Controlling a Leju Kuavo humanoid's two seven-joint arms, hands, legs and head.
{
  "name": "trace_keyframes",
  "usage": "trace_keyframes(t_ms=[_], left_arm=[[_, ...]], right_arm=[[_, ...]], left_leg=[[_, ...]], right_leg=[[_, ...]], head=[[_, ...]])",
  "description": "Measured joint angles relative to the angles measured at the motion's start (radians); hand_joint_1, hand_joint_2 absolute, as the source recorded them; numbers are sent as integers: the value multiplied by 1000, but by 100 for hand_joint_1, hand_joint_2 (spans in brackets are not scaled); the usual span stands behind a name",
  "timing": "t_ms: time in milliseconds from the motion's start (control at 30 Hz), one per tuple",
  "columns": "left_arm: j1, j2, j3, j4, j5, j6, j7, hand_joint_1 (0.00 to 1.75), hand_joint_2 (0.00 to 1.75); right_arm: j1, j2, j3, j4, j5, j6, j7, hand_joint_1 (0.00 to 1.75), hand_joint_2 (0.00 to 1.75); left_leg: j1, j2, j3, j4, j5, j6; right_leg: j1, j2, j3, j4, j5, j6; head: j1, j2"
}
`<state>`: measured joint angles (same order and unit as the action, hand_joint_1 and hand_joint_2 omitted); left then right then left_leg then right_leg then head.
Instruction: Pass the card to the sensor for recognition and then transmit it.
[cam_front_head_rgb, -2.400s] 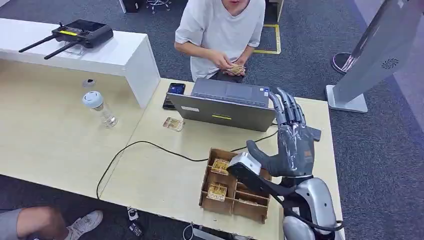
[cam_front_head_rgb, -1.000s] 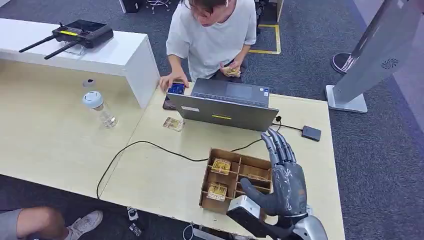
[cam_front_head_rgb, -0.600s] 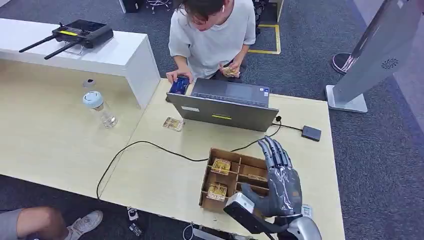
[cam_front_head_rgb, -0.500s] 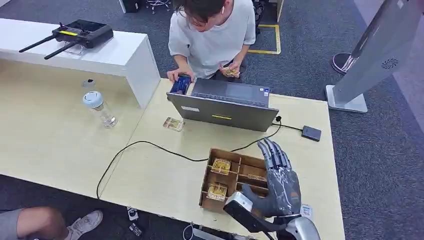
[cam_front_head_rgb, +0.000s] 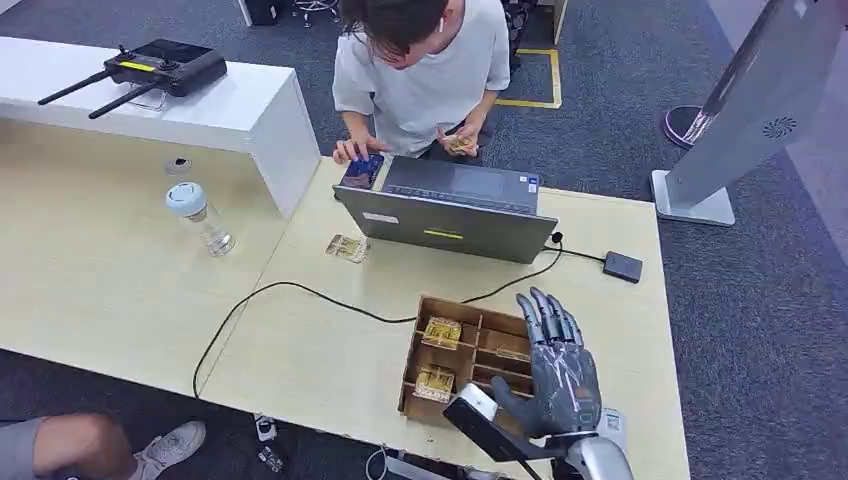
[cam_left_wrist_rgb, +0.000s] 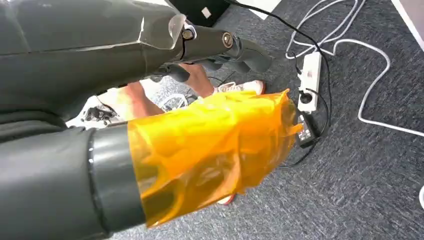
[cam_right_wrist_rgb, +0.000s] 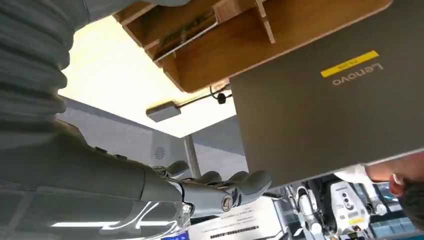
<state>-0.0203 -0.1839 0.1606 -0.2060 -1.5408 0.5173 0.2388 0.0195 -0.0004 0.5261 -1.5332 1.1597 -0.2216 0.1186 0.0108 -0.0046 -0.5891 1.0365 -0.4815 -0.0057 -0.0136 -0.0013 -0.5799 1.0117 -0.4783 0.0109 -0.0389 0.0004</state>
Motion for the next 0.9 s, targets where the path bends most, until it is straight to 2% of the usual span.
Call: trace_keyframes(t_ms=[67, 400, 500, 567, 700, 900], left_arm=[[0, 0, 0, 0, 0, 0, 0, 0, 0], [0, 0, 0, 0, -2, -2, 0, 0, 0], [0, 0, 0, 0, -4, -2, 0, 0, 0], [0, 0, 0, 0, -6, -2, 0, 0, 0], [0, 0, 0, 0, -10, -3, 1, 0, 0], [-1, 0, 0, 0, -13, -5, 1, 0, 0]], right_arm=[[1, 0, -1, 7, 4, 0, 4, 10, 175], [2, 0, -4, 27, 10, 2, 7, 14, 175], [2, 0, -5, 32, 14, 3, 9, 37, 175], [2, 0, -5, 36, 16, 5, 11, 40, 175], [2, 0, -7, 45, 22, 11, 18, 65, 175], [2, 0, -14, 60, 26, 16, 26, 66, 175]], left_leg=[[0, 0, 0, 0, 0, 0], [0, 0, 0, 0, 0, 0], [0, 0, 0, 0, 0, 0], [0, 0, 0, 0, 0, 0], [0, 0, 0, 0, 0, 0], [0, 0, 0, 0, 0, 0]], right_leg=[[0, 0, 0, 0, 0, 0], [0, 0, 0, 0, 0, 0], [0, 0, 0, 0, 0, 0], [0, 0, 0, 0, 0, 0], [0, 0, 0, 0, 0, 0], [0, 0, 0, 0, 0, 0]], head=[[0, 0], [0, 0], [0, 0], [0, 0], [0, 0], [0, 0]])
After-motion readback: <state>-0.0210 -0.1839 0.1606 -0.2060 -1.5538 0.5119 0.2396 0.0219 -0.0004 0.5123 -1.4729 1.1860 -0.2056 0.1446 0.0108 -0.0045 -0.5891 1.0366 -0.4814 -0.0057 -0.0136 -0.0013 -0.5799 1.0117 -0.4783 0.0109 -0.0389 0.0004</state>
